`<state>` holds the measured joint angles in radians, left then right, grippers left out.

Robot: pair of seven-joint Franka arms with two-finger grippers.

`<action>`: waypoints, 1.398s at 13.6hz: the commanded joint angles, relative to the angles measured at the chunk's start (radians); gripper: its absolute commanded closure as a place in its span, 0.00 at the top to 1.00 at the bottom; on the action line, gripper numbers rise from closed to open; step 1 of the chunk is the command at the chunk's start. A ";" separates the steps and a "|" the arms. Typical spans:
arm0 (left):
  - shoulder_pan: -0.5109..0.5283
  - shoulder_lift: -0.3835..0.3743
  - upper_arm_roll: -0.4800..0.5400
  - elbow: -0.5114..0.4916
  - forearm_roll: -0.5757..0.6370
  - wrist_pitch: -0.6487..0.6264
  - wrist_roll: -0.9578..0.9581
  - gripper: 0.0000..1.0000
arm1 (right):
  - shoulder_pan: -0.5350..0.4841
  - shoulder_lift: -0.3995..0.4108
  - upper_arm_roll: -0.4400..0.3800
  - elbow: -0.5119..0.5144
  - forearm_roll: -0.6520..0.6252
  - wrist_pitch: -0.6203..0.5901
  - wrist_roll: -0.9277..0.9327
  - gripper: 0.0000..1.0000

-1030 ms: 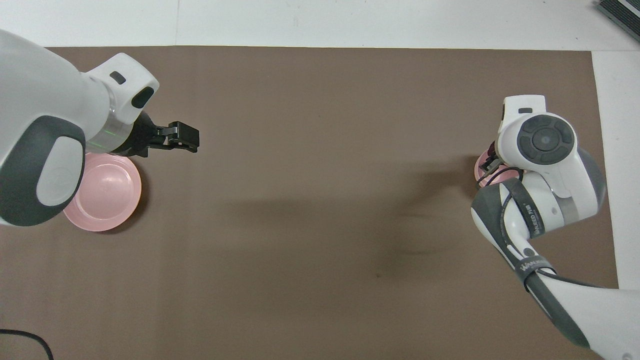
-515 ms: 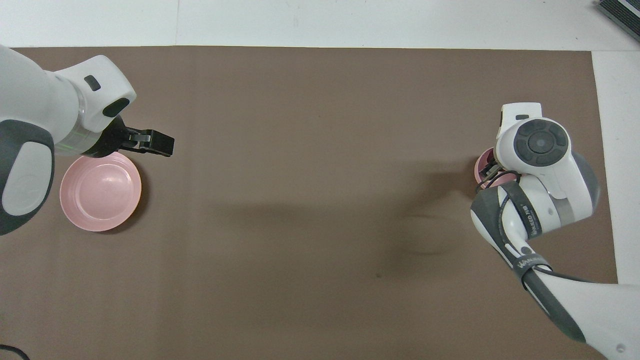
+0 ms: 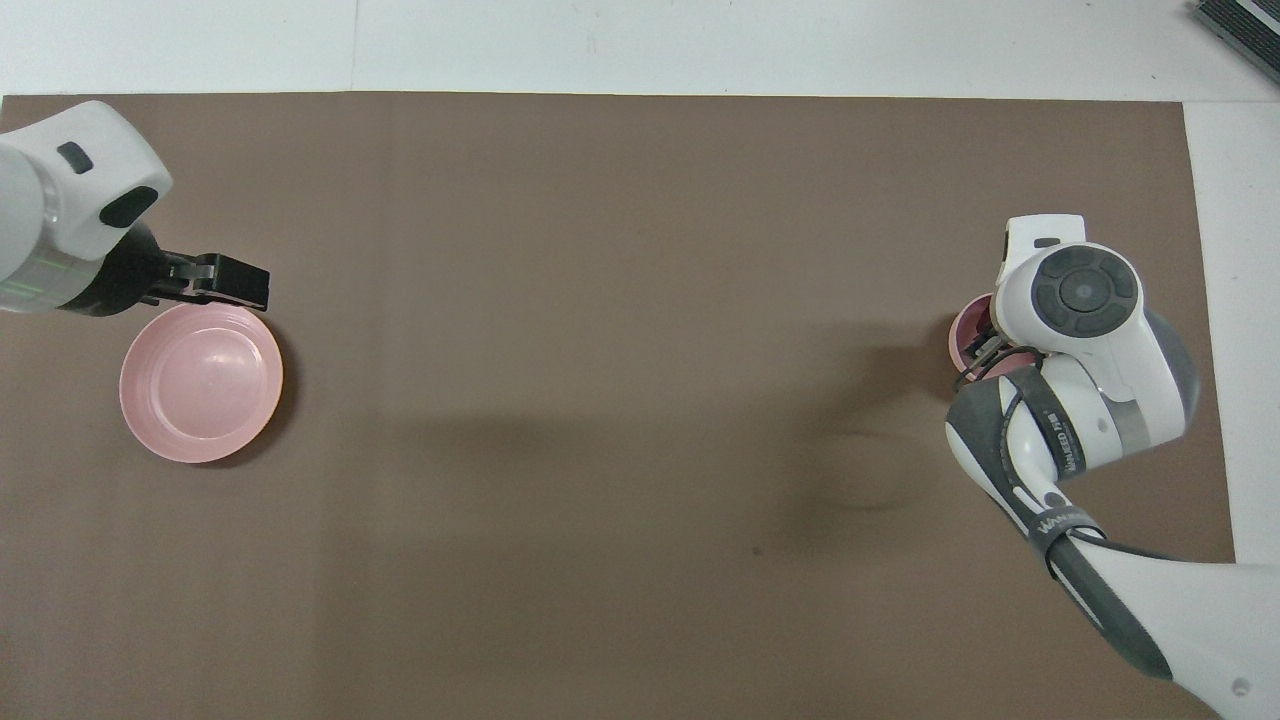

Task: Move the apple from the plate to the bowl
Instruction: 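Lower the apple into the bowl while the left gripper returns to rest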

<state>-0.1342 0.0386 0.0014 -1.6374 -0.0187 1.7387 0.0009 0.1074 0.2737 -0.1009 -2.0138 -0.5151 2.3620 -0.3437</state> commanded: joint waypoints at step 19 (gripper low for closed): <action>0.123 -0.045 -0.011 0.114 0.011 -0.202 0.030 1.00 | -0.014 0.010 0.010 -0.006 -0.017 0.029 0.028 0.98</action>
<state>-0.0215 -0.0136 0.0011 -1.5440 -0.0187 1.5626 0.0418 0.1091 0.2837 -0.0995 -2.0148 -0.5151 2.3628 -0.3379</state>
